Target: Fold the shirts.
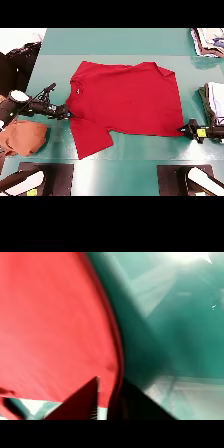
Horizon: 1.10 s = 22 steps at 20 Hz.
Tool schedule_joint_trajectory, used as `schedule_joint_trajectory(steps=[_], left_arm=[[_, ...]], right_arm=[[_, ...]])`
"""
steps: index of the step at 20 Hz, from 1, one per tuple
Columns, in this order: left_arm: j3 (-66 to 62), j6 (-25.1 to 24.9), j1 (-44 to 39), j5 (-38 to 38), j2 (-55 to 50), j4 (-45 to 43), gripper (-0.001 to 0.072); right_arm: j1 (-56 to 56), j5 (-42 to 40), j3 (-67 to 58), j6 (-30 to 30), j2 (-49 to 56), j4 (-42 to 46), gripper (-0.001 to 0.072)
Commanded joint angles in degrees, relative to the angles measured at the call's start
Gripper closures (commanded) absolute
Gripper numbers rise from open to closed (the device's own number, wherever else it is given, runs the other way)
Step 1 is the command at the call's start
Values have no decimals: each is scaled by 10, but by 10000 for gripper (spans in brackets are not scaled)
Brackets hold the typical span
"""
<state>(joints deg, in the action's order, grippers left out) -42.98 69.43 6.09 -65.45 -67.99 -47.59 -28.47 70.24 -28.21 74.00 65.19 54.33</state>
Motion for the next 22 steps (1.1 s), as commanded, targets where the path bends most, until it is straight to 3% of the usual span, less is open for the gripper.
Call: schedule_joint_trajectory(steps=[1, 4, 7, 16, 19, 22], left_arm=[[-1, 4, 1, -5, 12, -3, 683], [-28, 29, 1, 2, 71, -25, 683], [-135, 45, 1, -7, 143, -31, 682], [-715, 51, 1, 42, 191, -32, 681], [-818, 60, 1, 64, 193, -31, 682], [-866, 90, 1, 49, 193, -23, 683]], right_arm=[[41, -12, 0, -2, -28, -2, 698], [43, 4, -39, -1, -99, -8, 699], [44, 8, -163, 1, -168, -38, 699], [43, -44, -642, 1, -220, -75, 699], [43, -29, -745, 1, -220, -17, 699], [43, 16, -814, 49, -220, 105, 699]])
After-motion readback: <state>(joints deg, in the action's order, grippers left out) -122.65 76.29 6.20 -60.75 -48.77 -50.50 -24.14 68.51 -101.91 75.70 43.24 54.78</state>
